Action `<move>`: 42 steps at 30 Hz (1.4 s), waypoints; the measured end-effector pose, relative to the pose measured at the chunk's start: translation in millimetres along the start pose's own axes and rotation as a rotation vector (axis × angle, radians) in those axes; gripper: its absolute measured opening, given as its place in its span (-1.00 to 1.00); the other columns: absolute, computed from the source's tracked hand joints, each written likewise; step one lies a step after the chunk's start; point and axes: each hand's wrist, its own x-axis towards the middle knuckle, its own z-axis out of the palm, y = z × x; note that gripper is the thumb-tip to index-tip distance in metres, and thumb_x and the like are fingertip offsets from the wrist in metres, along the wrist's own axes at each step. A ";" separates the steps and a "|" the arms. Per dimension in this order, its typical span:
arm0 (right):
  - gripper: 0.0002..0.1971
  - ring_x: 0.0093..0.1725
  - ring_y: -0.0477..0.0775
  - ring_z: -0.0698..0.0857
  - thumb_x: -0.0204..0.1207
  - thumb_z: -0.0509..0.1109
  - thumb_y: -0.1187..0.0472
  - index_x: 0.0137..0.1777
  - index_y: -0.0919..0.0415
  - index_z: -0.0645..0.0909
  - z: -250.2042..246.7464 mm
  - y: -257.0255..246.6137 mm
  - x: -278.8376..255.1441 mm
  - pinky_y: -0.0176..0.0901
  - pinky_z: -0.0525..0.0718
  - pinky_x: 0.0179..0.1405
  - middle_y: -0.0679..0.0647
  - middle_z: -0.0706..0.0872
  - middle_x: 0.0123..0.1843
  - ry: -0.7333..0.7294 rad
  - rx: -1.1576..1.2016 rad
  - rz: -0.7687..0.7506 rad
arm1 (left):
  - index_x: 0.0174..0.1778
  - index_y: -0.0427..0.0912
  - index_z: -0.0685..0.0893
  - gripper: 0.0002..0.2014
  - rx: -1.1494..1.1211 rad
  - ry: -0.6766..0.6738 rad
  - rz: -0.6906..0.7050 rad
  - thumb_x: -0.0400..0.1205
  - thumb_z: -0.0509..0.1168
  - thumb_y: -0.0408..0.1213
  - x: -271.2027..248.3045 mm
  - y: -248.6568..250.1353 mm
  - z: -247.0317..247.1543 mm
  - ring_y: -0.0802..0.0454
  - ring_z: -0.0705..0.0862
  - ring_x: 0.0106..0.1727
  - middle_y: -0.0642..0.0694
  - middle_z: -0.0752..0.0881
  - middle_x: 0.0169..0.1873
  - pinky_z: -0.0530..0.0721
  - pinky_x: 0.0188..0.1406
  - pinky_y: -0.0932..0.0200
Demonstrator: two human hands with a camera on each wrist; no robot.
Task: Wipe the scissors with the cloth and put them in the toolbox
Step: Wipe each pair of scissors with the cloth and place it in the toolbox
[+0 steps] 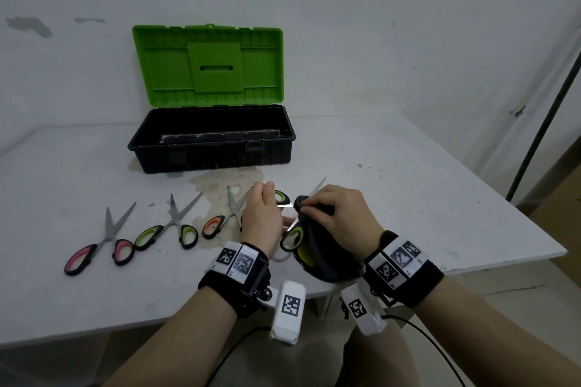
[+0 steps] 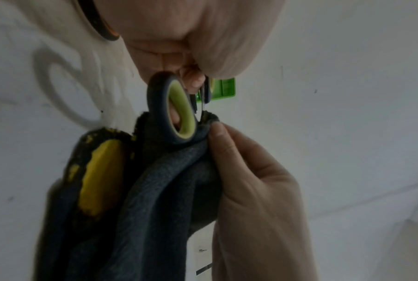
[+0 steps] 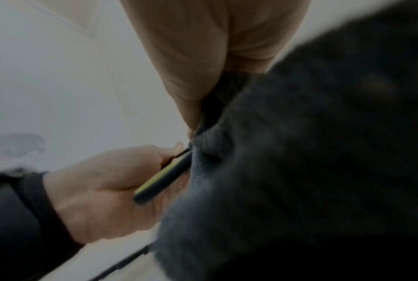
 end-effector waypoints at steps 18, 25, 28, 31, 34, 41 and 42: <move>-0.87 -0.04 -0.03 0.68 0.49 0.51 0.11 -0.02 0.09 0.83 5.4 -4.4 9.5 -0.29 0.53 0.04 0.01 0.78 -0.06 -0.006 -0.005 0.113 | 0.13 -0.14 0.50 -0.71 -0.073 -0.055 -0.042 0.85 -0.06 -0.06 0.3 12.6 -4.2 0.06 0.73 -0.53 -0.22 0.57 -0.08 0.64 -0.60 0.20; -0.92 0.16 0.08 0.44 0.53 0.44 -0.04 -0.07 -0.12 0.74 -1.2 0.4 7.6 -0.01 0.35 0.15 -0.20 0.74 -0.01 0.131 -0.187 0.100 | -0.02 -0.02 0.51 -0.72 -0.149 -0.023 -0.083 0.85 -0.03 -0.04 0.8 17.5 2.2 -0.05 0.72 -0.43 -0.20 0.62 -0.08 0.72 -0.46 0.09; -0.73 0.37 0.13 0.29 0.48 0.32 -0.33 0.02 -0.31 0.75 -8.4 -0.9 0.7 0.07 0.13 0.24 -0.27 0.58 0.24 0.088 -0.451 0.049 | 0.05 -0.03 0.52 -0.74 -0.186 -0.017 -0.101 0.85 -0.02 -0.04 4.1 17.9 2.0 -0.06 0.74 -0.43 -0.20 0.64 -0.09 0.72 -0.47 0.08; -0.59 0.37 0.09 0.35 0.45 0.30 -0.37 0.23 -0.28 0.68 -14.7 0.9 -2.0 0.07 0.14 0.24 -0.23 0.59 0.25 -0.073 -0.476 0.006 | 0.17 -0.05 0.53 -0.72 -0.193 -0.029 -0.128 0.85 -0.03 -0.02 6.2 13.1 0.9 -0.08 0.75 -0.40 -0.24 0.65 -0.03 0.73 -0.46 0.06; -0.59 0.25 0.11 0.50 0.51 0.41 -0.16 0.34 -0.12 0.65 -19.6 7.9 0.3 0.02 0.40 0.19 -0.10 0.66 0.23 -0.149 -0.387 -0.079 | 0.39 -0.09 0.50 -0.66 -0.219 -0.039 -0.184 0.85 -0.03 -0.03 7.5 9.1 -0.5 -0.01 0.70 -0.44 -0.18 0.63 -0.09 0.66 -0.56 0.16; -0.82 -0.03 0.17 0.62 0.57 0.43 0.21 0.13 0.15 0.77 -10.6 6.7 0.4 0.02 0.63 -0.04 0.05 0.77 -0.02 0.016 -0.313 -0.170 | 0.34 -0.09 0.52 -0.67 -0.255 -0.023 -0.208 0.85 -0.02 -0.03 4.8 9.7 -2.5 -0.02 0.69 -0.45 -0.16 0.60 -0.15 0.68 -0.54 0.13; -0.83 -0.02 0.15 0.61 0.60 0.39 0.21 0.12 0.16 0.76 -10.5 3.7 0.5 -0.01 0.62 -0.01 0.06 0.77 -0.03 0.032 -0.282 -0.151 | 0.33 -0.08 0.53 -0.68 -0.254 -0.016 -0.202 0.85 -0.03 -0.03 5.2 10.6 -2.8 -0.03 0.69 -0.44 -0.15 0.60 -0.14 0.69 -0.52 0.11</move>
